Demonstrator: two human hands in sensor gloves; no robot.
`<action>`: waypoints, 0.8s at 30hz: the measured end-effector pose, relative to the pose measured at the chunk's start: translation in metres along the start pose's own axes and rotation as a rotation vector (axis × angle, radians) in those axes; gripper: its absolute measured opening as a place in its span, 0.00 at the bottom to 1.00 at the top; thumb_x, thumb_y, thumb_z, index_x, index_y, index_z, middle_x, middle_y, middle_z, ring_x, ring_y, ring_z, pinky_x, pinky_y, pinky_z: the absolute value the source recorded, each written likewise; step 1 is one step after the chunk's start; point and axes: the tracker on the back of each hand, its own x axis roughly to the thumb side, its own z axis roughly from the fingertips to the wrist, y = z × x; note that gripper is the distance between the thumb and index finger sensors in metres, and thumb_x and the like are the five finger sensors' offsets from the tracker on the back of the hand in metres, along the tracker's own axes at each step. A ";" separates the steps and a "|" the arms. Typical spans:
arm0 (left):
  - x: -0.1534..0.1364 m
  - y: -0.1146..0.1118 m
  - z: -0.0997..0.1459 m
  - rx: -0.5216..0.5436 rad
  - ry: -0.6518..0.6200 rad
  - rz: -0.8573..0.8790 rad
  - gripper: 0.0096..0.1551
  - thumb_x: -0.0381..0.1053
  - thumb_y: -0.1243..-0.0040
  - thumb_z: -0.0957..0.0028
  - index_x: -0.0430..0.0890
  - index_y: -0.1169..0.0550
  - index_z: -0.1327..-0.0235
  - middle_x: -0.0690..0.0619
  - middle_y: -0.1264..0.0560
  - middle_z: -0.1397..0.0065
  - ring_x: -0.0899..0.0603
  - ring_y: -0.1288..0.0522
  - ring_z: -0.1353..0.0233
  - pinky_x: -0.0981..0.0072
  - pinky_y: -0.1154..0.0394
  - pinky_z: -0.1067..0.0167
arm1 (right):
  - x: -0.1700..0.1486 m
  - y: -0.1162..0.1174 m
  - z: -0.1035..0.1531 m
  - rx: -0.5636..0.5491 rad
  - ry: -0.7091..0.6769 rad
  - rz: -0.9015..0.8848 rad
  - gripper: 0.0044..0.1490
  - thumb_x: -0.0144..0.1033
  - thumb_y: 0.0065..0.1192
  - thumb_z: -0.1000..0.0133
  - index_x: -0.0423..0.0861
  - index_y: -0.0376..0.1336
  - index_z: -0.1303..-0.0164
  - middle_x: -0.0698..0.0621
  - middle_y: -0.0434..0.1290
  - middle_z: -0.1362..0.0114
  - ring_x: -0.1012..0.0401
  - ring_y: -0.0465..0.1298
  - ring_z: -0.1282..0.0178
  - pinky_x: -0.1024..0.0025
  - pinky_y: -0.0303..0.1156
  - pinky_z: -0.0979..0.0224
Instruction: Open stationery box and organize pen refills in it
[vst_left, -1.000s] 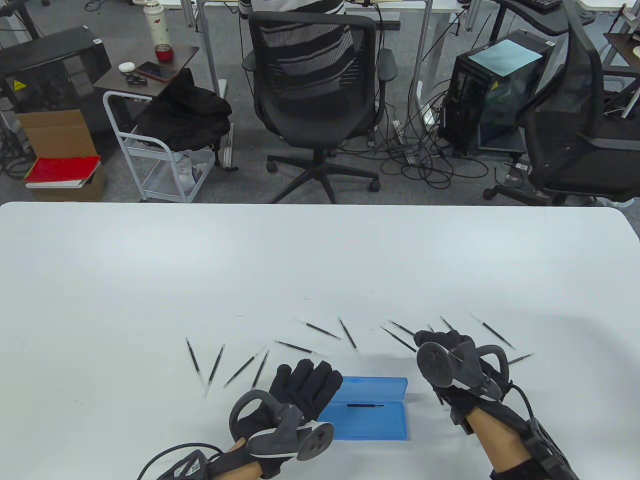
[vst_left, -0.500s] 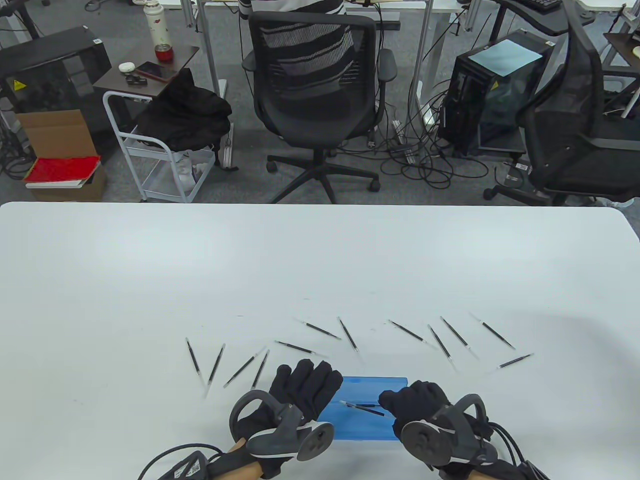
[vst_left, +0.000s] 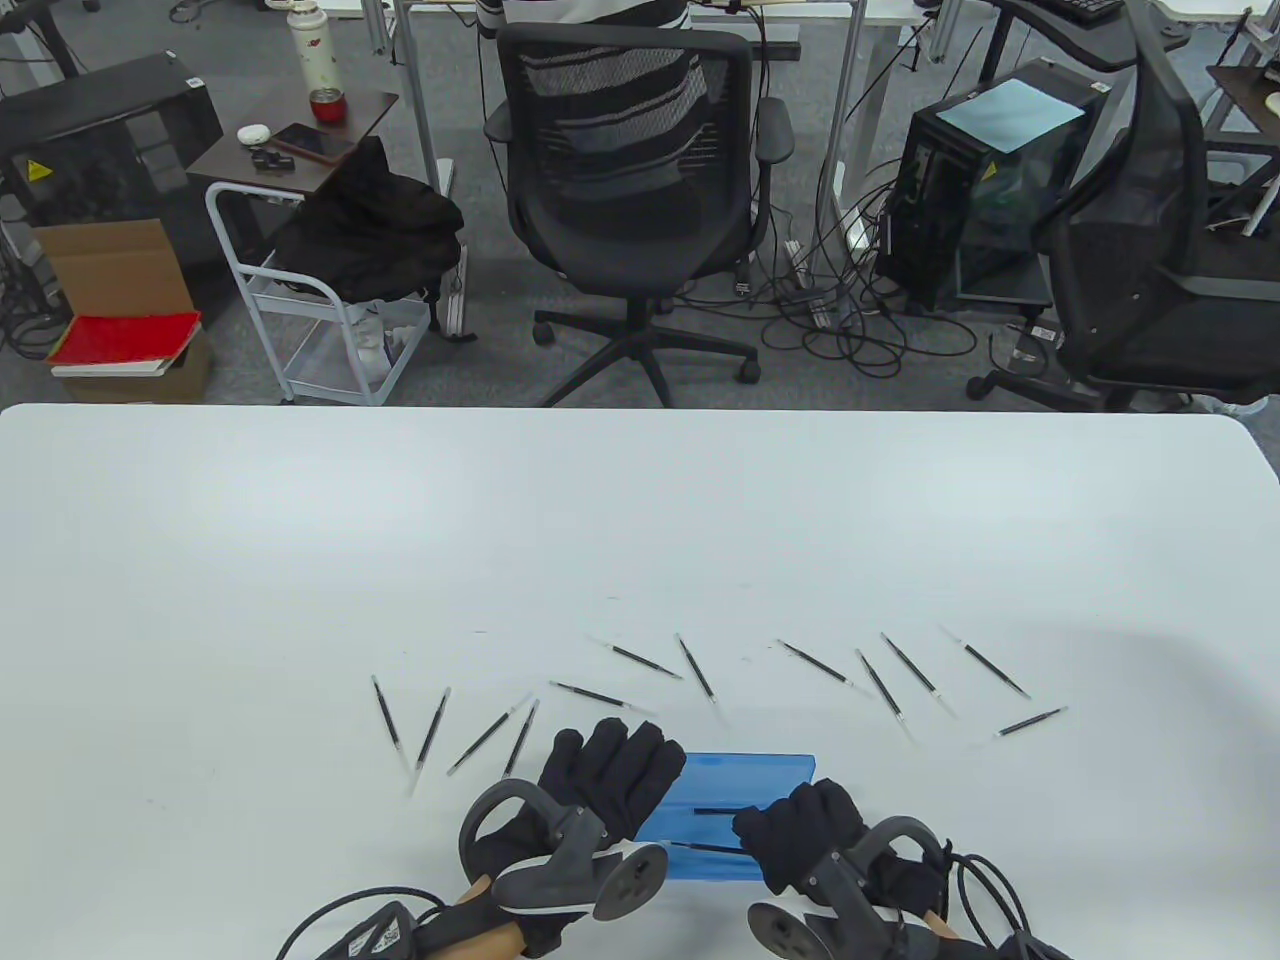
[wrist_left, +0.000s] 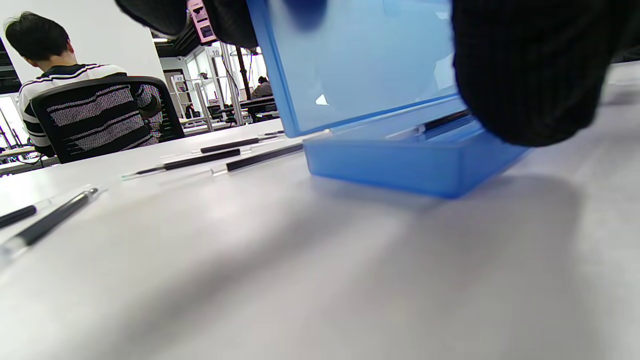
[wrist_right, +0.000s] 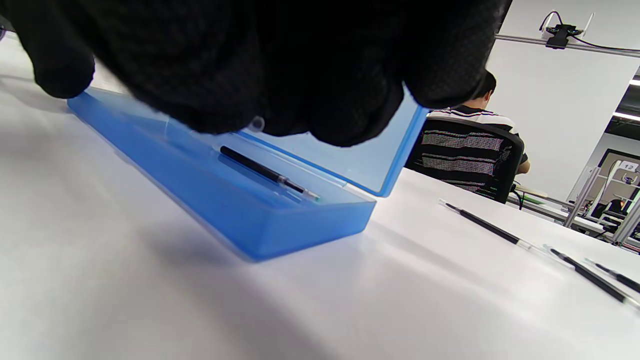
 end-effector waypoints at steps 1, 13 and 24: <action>0.000 0.000 0.000 0.000 0.000 -0.001 0.71 0.71 0.35 0.55 0.47 0.61 0.13 0.44 0.59 0.08 0.29 0.48 0.11 0.29 0.43 0.21 | 0.000 0.001 0.000 0.006 0.001 0.002 0.39 0.39 0.78 0.54 0.45 0.67 0.32 0.51 0.83 0.42 0.50 0.83 0.42 0.43 0.75 0.29; 0.000 0.000 0.000 -0.001 0.000 0.001 0.71 0.71 0.35 0.55 0.47 0.61 0.13 0.44 0.59 0.07 0.29 0.48 0.11 0.29 0.43 0.21 | -0.002 0.003 -0.003 0.000 0.000 -0.005 0.38 0.39 0.77 0.53 0.46 0.66 0.31 0.51 0.83 0.41 0.51 0.83 0.42 0.44 0.74 0.28; 0.000 0.000 0.000 0.000 0.001 -0.005 0.71 0.71 0.35 0.55 0.47 0.61 0.13 0.44 0.59 0.08 0.29 0.48 0.11 0.29 0.43 0.21 | -0.002 0.001 -0.002 -0.014 -0.001 -0.021 0.38 0.40 0.77 0.53 0.47 0.66 0.31 0.51 0.83 0.40 0.51 0.83 0.41 0.44 0.74 0.28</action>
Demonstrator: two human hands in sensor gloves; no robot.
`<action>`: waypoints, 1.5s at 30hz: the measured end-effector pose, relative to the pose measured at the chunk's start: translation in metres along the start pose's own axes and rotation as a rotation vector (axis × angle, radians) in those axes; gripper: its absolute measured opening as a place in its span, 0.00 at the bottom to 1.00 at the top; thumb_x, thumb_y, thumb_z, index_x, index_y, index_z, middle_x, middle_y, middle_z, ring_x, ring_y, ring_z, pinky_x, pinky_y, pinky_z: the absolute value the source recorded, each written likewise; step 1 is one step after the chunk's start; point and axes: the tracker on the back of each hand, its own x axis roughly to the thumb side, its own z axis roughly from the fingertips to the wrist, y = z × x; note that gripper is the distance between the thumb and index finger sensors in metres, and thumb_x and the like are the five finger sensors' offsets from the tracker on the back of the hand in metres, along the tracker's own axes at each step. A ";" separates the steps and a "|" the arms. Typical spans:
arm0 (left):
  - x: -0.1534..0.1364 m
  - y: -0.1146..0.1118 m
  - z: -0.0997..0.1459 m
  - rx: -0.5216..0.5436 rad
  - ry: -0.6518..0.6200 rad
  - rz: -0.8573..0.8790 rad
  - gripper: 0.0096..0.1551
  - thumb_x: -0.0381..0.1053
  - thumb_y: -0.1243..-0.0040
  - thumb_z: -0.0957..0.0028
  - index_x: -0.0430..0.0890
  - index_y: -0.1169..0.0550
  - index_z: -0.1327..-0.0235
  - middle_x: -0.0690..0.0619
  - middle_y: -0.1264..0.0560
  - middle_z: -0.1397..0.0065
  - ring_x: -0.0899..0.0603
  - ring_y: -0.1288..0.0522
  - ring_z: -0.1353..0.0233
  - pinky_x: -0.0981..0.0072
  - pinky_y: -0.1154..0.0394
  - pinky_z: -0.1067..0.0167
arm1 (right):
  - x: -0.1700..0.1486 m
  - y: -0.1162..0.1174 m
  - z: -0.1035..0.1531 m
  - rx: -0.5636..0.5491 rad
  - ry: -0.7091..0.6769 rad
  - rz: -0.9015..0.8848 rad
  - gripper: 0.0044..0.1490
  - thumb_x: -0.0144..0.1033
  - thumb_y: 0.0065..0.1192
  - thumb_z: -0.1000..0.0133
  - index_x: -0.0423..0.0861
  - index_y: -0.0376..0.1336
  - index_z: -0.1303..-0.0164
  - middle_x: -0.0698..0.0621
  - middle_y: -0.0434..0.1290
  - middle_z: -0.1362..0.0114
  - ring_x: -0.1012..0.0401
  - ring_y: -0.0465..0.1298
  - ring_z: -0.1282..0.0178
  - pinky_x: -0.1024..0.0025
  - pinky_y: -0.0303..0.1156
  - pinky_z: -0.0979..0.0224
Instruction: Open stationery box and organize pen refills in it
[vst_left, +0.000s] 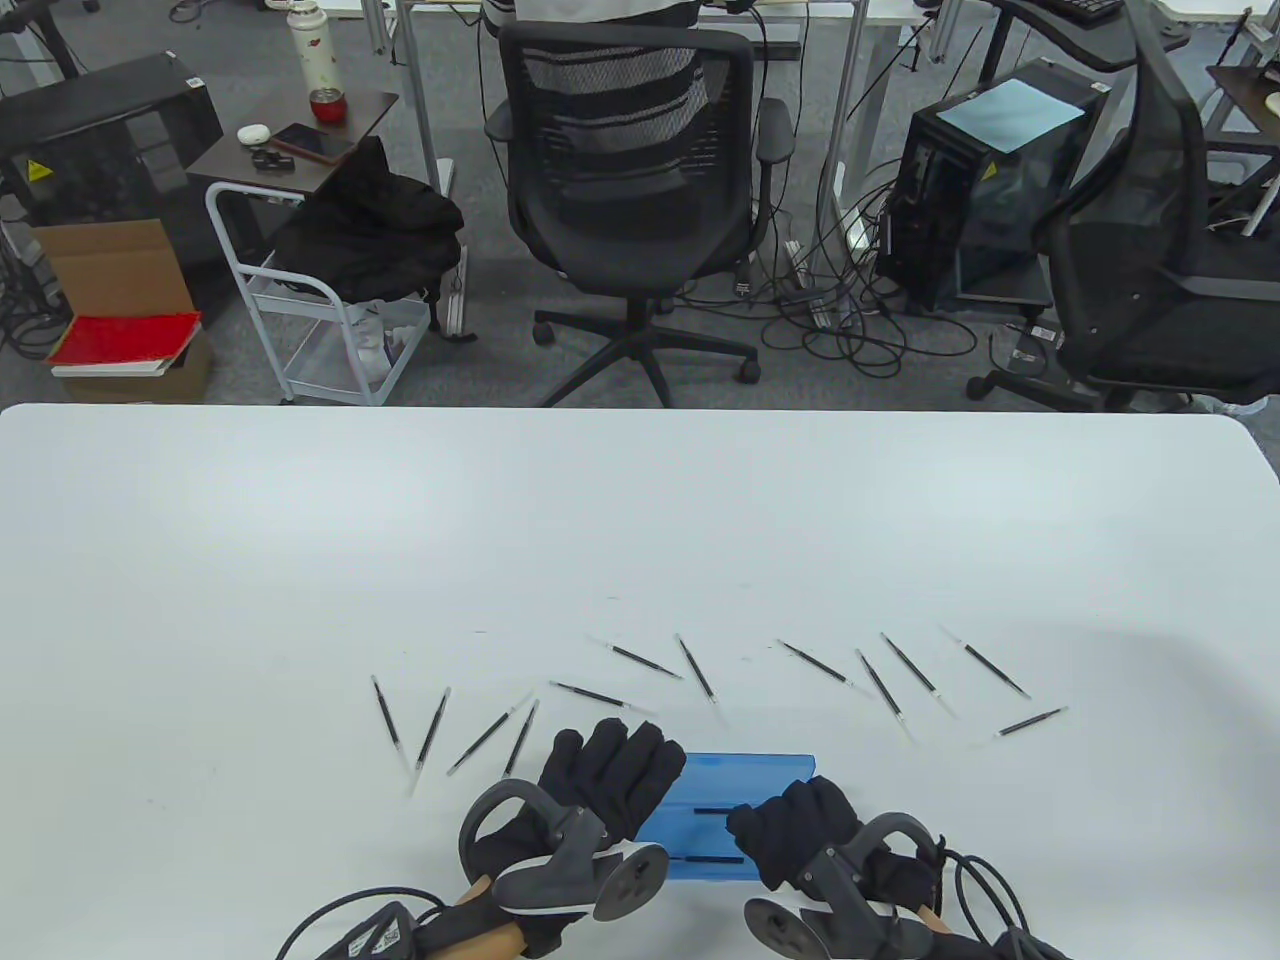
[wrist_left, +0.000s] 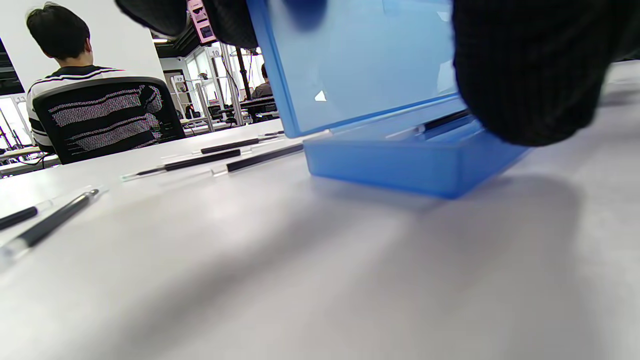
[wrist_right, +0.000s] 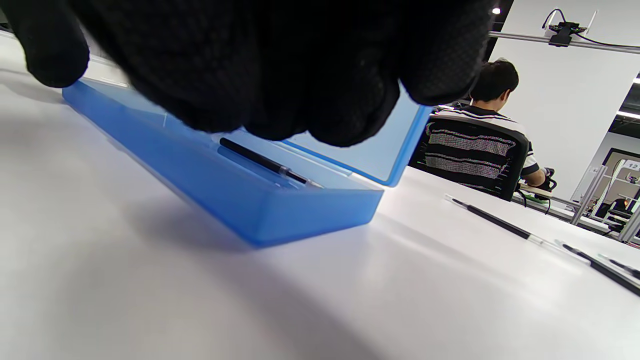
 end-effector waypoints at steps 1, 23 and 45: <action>0.000 0.000 0.000 0.000 0.000 0.000 0.71 0.71 0.35 0.55 0.47 0.61 0.13 0.44 0.58 0.08 0.29 0.48 0.11 0.29 0.43 0.21 | -0.001 -0.001 0.000 -0.006 0.001 -0.006 0.38 0.40 0.77 0.53 0.47 0.67 0.31 0.51 0.83 0.40 0.51 0.83 0.41 0.44 0.74 0.28; 0.000 0.000 0.001 0.003 -0.006 0.002 0.71 0.71 0.36 0.54 0.47 0.61 0.13 0.44 0.59 0.08 0.29 0.48 0.11 0.29 0.43 0.21 | -0.183 -0.012 0.023 0.149 0.421 0.146 0.36 0.38 0.79 0.54 0.52 0.69 0.33 0.49 0.83 0.34 0.48 0.82 0.35 0.43 0.73 0.25; 0.000 0.000 0.002 0.004 -0.008 0.003 0.71 0.71 0.35 0.55 0.47 0.61 0.13 0.44 0.59 0.08 0.29 0.48 0.11 0.29 0.43 0.21 | -0.214 0.072 0.036 0.336 0.317 0.303 0.29 0.37 0.81 0.57 0.56 0.72 0.44 0.51 0.83 0.35 0.50 0.81 0.33 0.46 0.73 0.25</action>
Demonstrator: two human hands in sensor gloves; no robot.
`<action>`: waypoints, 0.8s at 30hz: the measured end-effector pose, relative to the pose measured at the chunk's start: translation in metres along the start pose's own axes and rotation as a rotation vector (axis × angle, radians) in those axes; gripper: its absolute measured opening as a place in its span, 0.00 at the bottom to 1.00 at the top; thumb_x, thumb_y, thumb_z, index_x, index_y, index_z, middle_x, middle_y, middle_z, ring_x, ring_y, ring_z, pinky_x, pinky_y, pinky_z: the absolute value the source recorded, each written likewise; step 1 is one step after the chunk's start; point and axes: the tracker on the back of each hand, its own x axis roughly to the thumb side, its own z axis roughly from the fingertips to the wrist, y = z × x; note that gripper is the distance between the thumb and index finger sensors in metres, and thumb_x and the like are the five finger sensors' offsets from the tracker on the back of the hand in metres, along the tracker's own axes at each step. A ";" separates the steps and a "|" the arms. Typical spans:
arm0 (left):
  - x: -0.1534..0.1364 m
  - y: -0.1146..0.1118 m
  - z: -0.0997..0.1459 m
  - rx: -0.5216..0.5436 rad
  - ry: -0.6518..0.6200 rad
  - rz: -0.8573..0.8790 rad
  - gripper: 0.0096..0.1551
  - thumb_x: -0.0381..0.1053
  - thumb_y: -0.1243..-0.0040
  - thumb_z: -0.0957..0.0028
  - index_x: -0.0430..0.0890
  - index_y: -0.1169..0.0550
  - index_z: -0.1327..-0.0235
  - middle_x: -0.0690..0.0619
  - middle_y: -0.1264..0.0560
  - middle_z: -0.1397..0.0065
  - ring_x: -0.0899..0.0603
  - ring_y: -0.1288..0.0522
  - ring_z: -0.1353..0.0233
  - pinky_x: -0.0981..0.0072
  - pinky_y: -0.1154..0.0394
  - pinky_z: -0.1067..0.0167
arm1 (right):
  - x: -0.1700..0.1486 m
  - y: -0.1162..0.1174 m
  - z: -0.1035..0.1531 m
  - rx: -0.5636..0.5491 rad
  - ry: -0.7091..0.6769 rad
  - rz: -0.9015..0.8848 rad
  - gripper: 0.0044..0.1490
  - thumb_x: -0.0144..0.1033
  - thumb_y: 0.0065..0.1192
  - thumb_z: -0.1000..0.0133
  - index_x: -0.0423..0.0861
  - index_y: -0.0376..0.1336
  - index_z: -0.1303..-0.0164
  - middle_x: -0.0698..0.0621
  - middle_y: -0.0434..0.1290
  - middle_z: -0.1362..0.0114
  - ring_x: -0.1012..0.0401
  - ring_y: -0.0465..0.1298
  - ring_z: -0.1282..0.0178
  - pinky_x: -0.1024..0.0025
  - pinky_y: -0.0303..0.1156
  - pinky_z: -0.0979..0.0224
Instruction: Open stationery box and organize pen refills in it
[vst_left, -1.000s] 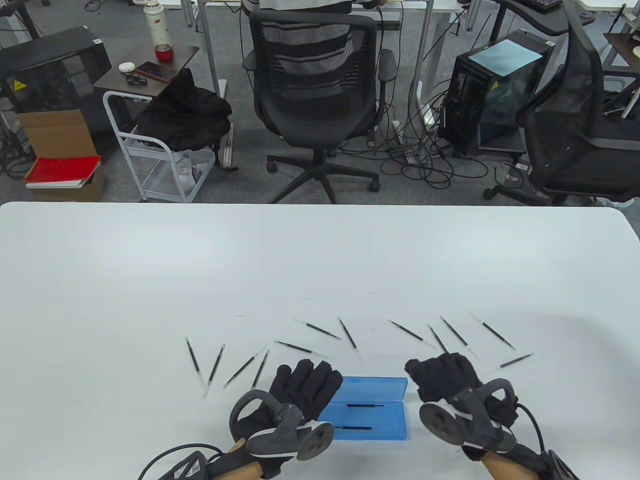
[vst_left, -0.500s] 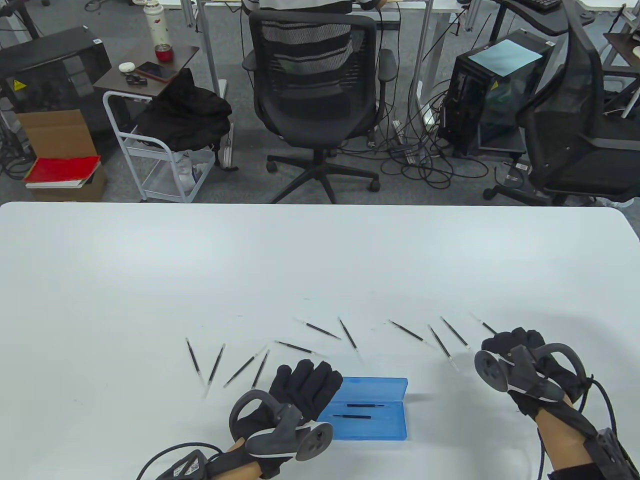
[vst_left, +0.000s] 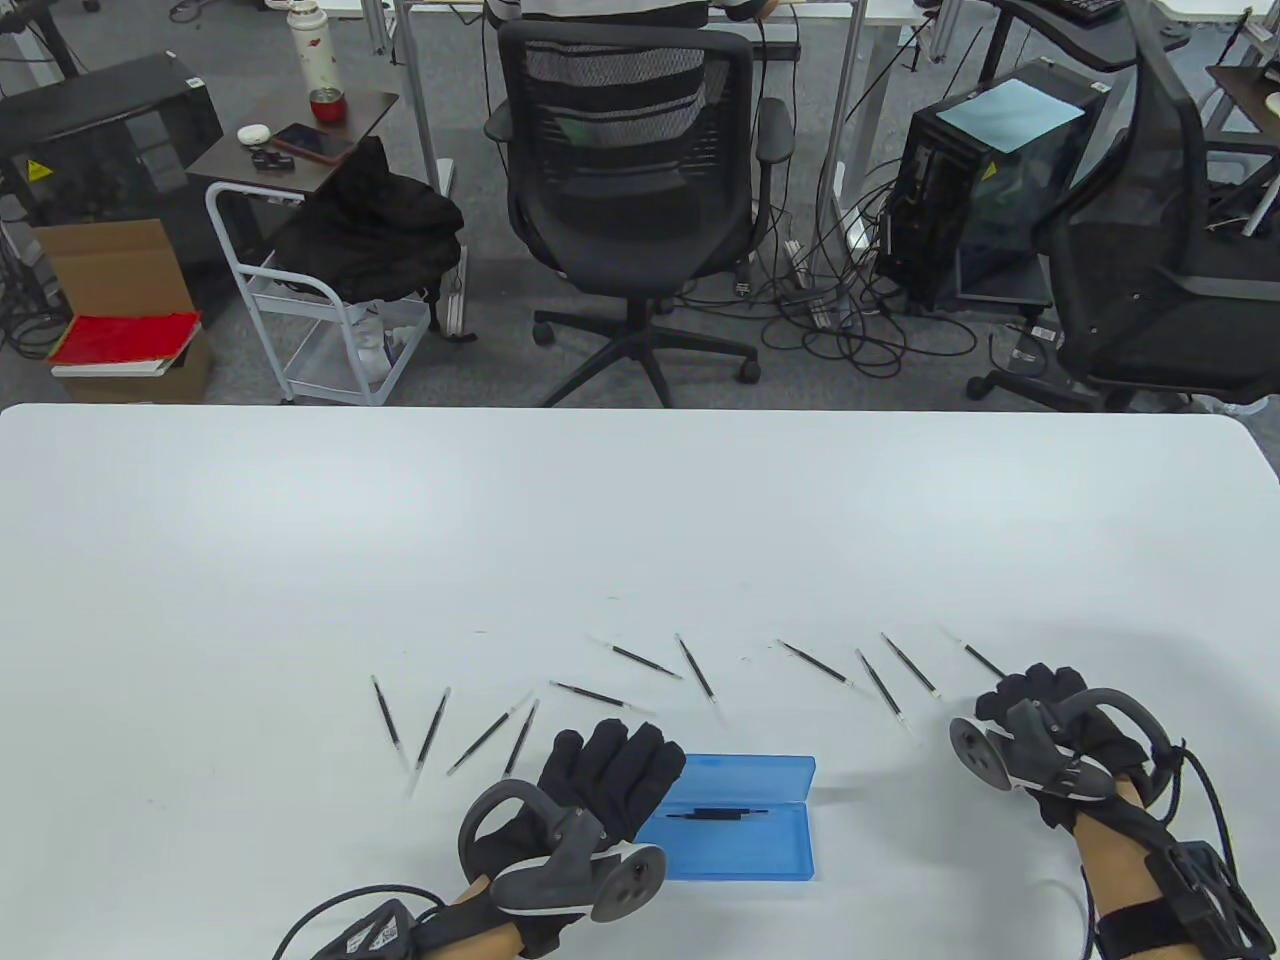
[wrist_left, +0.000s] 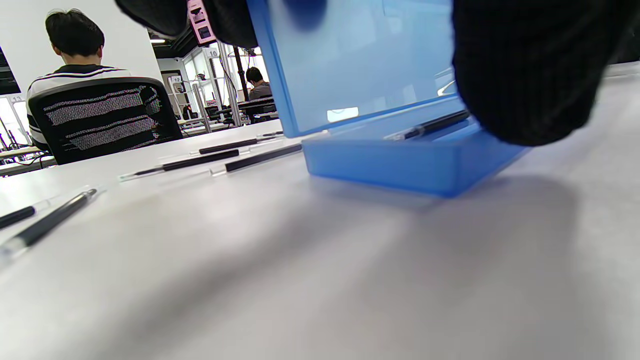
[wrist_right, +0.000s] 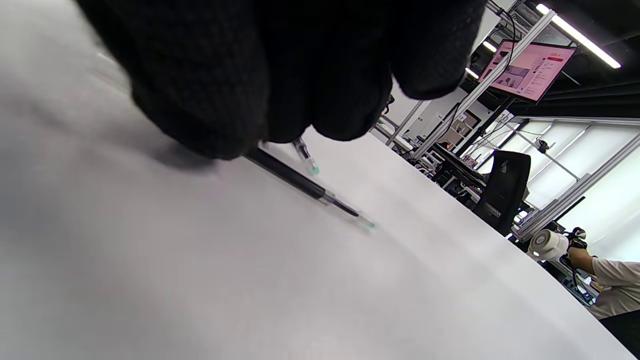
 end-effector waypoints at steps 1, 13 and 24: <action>0.000 0.000 0.000 0.000 0.000 0.001 0.71 0.71 0.35 0.54 0.47 0.61 0.13 0.44 0.59 0.08 0.29 0.48 0.11 0.29 0.43 0.21 | 0.001 0.002 -0.001 0.009 -0.004 -0.001 0.29 0.37 0.81 0.57 0.56 0.72 0.44 0.51 0.83 0.35 0.50 0.81 0.33 0.46 0.73 0.25; 0.000 0.000 0.000 -0.001 0.000 0.002 0.71 0.71 0.35 0.54 0.47 0.61 0.13 0.44 0.59 0.08 0.29 0.48 0.11 0.29 0.43 0.21 | -0.003 0.005 0.004 -0.027 -0.010 -0.071 0.25 0.34 0.79 0.55 0.56 0.73 0.48 0.52 0.85 0.39 0.52 0.82 0.36 0.47 0.74 0.26; -0.001 0.000 0.000 -0.004 0.001 0.009 0.72 0.71 0.35 0.55 0.47 0.61 0.13 0.44 0.59 0.08 0.29 0.48 0.11 0.29 0.43 0.21 | -0.013 0.008 0.005 -0.035 -0.044 -0.167 0.25 0.33 0.81 0.56 0.57 0.74 0.48 0.51 0.85 0.41 0.52 0.83 0.36 0.47 0.74 0.25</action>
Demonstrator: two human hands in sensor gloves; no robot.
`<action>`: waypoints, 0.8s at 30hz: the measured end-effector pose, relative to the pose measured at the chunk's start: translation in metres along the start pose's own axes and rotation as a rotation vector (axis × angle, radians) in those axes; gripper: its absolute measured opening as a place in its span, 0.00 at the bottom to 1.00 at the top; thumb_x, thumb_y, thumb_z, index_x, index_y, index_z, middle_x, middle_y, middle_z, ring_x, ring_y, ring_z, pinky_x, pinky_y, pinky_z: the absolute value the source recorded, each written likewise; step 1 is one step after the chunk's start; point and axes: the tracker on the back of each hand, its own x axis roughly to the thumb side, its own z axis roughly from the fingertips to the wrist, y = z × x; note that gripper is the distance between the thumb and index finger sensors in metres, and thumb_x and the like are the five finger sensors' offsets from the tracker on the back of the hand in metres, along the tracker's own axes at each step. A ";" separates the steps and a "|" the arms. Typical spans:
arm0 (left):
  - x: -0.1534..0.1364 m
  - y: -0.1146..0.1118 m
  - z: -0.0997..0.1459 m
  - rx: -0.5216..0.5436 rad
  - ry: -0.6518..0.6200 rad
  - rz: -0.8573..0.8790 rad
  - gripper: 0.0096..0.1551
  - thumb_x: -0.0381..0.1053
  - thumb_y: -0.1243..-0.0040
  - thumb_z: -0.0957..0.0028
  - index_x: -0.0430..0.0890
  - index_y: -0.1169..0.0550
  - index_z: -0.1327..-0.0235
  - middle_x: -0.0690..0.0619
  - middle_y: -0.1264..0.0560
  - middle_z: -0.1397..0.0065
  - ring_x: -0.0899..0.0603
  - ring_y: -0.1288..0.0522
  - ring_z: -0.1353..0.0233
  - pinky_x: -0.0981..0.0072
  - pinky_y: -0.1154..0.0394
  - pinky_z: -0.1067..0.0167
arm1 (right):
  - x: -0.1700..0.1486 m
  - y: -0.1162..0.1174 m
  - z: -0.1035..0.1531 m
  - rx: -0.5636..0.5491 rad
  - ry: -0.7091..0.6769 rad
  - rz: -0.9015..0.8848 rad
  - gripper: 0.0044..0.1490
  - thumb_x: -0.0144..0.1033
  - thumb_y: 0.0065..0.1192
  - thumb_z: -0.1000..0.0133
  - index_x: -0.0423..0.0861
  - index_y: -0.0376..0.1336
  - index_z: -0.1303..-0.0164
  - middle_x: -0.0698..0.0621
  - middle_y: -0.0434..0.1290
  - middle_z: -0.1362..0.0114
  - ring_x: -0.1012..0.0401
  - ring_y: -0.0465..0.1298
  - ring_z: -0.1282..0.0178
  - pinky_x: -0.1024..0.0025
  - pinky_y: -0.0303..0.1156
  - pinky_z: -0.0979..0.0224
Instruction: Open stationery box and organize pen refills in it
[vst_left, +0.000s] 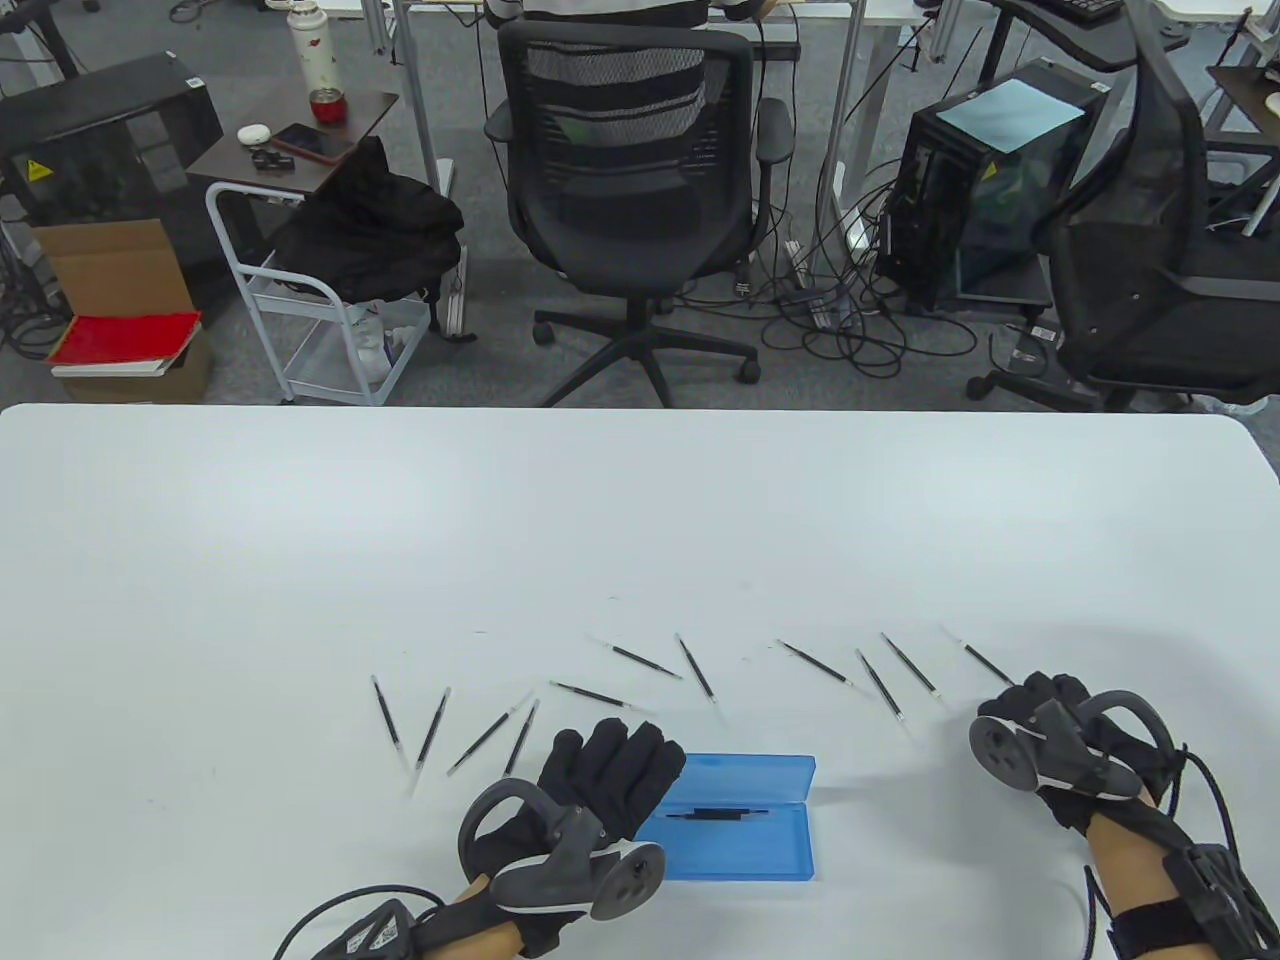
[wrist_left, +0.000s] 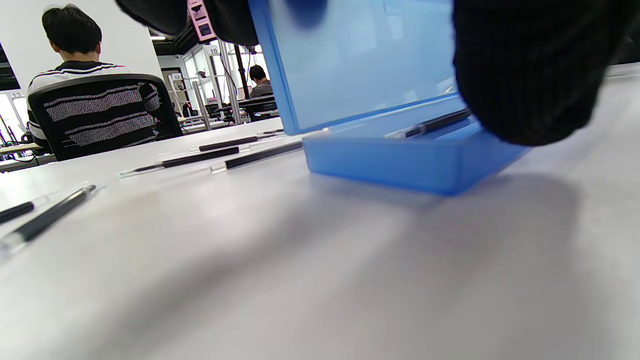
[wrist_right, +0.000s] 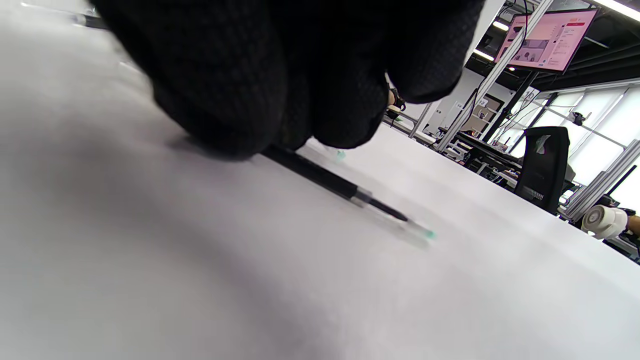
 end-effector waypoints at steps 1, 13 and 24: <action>0.000 0.000 0.000 0.000 0.000 0.000 0.71 0.71 0.35 0.55 0.47 0.61 0.13 0.44 0.59 0.08 0.29 0.48 0.11 0.29 0.43 0.21 | 0.000 0.000 0.000 0.005 -0.002 -0.008 0.25 0.33 0.81 0.56 0.56 0.74 0.48 0.51 0.85 0.41 0.52 0.83 0.36 0.47 0.74 0.25; 0.000 0.000 0.000 0.000 -0.001 0.000 0.72 0.71 0.35 0.55 0.47 0.61 0.13 0.44 0.59 0.08 0.29 0.48 0.11 0.29 0.43 0.21 | -0.001 0.004 -0.001 0.070 0.063 -0.051 0.34 0.35 0.79 0.54 0.48 0.67 0.37 0.49 0.84 0.43 0.49 0.83 0.39 0.42 0.75 0.27; 0.000 0.000 -0.001 0.001 -0.002 -0.002 0.71 0.71 0.35 0.54 0.47 0.61 0.13 0.44 0.59 0.08 0.29 0.48 0.11 0.29 0.43 0.21 | -0.011 0.000 0.004 0.037 0.180 -0.127 0.35 0.39 0.79 0.55 0.48 0.66 0.37 0.51 0.83 0.43 0.51 0.84 0.41 0.43 0.76 0.29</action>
